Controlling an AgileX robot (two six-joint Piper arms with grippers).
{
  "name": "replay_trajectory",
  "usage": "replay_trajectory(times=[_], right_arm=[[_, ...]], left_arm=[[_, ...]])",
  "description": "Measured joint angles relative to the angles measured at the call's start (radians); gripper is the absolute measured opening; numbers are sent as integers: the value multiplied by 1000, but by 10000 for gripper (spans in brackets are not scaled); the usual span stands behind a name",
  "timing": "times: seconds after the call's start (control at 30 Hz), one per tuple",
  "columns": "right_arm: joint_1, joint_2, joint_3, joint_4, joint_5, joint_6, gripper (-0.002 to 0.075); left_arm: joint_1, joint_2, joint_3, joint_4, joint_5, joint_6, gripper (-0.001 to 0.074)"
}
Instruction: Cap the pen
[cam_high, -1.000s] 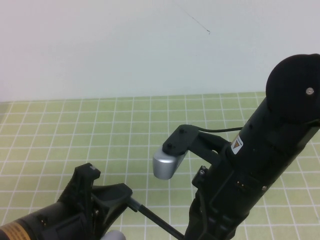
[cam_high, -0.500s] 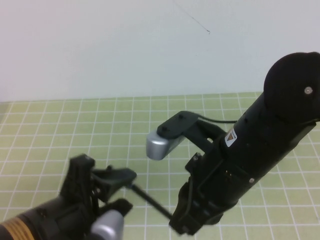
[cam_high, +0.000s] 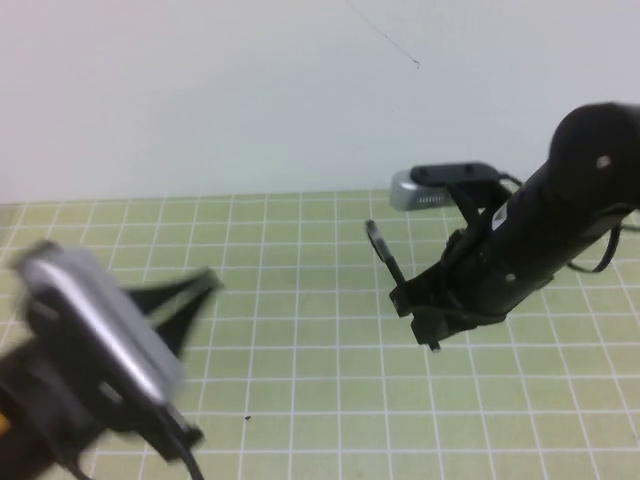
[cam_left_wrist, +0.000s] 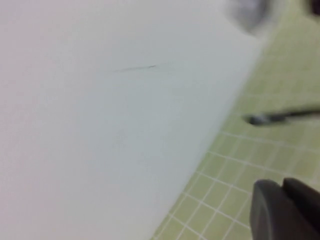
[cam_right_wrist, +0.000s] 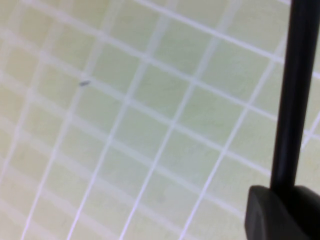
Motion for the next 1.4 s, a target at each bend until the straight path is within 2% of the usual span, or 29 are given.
replay_trajectory(times=[0.17, 0.4, 0.47, 0.5, 0.67, 0.8, 0.87, 1.07, 1.17, 1.33, 1.4], right_arm=[[-17, 121, 0, 8, -85, 90, 55], [-17, 231, 0, 47, -145, 111, 55], [-17, 252, 0, 57, -149, 113, 55], [-17, 263, 0, 66, -155, 115, 55], [-17, 301, 0, 95, -185, 116, 55], [-17, 301, 0, 95, -206, 96, 86], [-17, 301, 0, 95, -221, 94, 143], [-17, 301, 0, 110, -233, 92, 392], [-17, 294, 0, 119, -200, 85, 444], [-17, 204, 0, 208, -144, -31, 446], [-17, 143, 0, 258, -123, -100, 395]], left_arm=[[76, -107, 0, -433, -118, 10, 1], [324, -268, 0, -968, -127, 10, 0], [375, -316, 0, -1143, -163, 10, 0], [397, -337, 3, -1171, -203, 1, 0], [433, -411, 21, -1171, -391, -1, 0], [433, -450, 29, -1171, -449, -7, 0], [433, -463, 33, -1171, -449, -7, 0], [433, -490, 33, -1171, -446, -7, 0], [433, -492, 33, -1171, -444, -7, 0], [433, -492, 33, -1171, -442, -7, 0], [433, -492, 33, -1171, -442, 16, 0]])
